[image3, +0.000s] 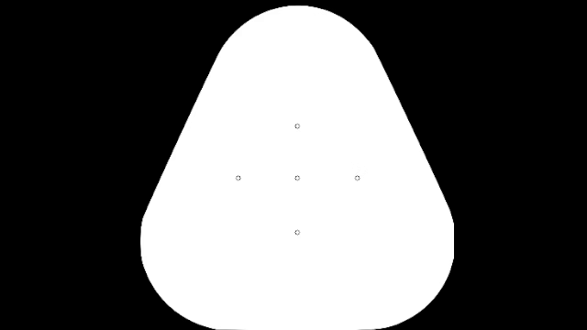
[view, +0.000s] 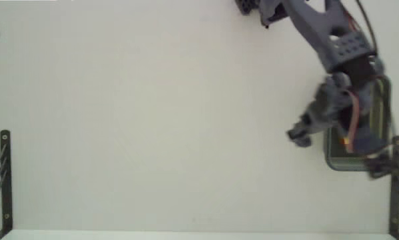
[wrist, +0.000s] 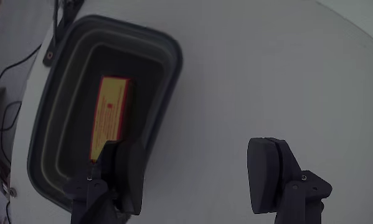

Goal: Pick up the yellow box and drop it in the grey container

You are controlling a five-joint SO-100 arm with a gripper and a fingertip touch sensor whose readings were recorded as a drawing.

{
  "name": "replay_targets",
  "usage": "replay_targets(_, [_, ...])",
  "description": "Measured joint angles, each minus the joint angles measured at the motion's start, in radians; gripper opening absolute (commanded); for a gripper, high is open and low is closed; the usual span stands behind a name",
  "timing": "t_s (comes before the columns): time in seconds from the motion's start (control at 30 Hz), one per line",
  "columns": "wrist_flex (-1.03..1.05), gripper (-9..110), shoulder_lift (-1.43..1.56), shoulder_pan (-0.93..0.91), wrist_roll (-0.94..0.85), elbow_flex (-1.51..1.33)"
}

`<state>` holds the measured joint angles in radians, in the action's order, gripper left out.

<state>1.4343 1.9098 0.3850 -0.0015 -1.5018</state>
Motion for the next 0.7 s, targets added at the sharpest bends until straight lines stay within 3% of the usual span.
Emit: replay_targets(0.7, [0.0,110,0.305,-0.221,-0.003,-0.282])
